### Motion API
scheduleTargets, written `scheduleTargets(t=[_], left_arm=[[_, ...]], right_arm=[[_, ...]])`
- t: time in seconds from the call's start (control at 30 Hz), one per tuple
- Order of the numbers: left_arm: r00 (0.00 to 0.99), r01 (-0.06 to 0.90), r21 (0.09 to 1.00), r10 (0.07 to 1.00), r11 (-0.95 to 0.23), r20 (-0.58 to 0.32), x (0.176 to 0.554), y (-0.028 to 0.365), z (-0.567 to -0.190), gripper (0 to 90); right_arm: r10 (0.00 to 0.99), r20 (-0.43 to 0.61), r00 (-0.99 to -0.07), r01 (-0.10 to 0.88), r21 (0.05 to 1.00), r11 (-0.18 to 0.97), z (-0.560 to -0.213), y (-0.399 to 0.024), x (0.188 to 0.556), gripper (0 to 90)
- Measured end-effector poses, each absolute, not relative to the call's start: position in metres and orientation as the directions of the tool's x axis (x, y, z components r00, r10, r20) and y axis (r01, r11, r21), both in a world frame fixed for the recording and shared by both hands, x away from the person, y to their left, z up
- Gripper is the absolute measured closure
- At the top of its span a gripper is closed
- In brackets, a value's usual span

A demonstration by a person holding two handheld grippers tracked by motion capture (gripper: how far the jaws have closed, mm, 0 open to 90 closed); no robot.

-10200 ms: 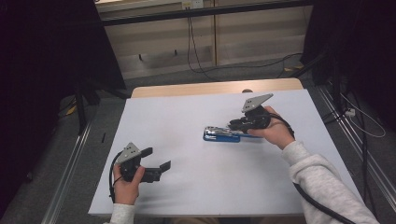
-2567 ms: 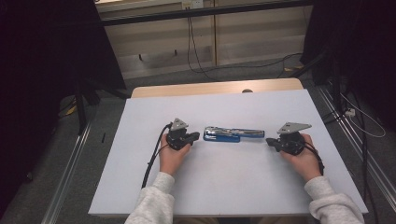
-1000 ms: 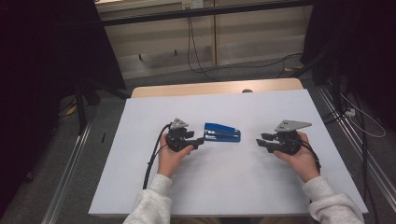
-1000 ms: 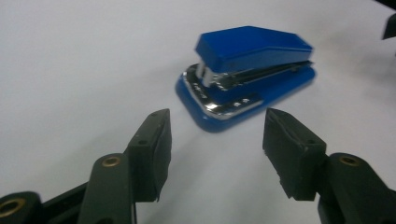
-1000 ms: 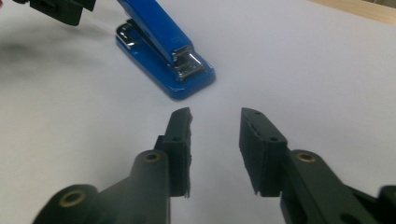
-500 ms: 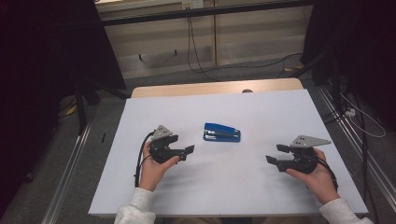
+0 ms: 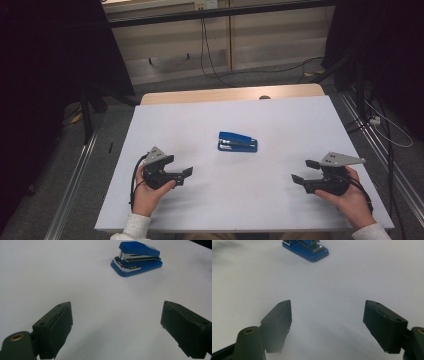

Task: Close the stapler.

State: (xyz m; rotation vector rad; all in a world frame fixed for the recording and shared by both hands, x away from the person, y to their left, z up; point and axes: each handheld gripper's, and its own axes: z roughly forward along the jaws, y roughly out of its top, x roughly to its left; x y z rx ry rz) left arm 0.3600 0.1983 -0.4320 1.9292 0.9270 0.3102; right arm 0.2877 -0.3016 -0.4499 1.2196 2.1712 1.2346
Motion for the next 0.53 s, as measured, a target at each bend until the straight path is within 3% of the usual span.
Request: scheduleTargets(t=[0.53], left_arm=[[0.657, 0.477, 0.841, 0.739, -0.257, -0.147, 0.340, 0.230, -0.436, 9.1]], right_arm=[[0.827, 0.094, -0.555, 0.502, 0.830, 0.242, -0.453, -0.308, 0.277, 17.8]])
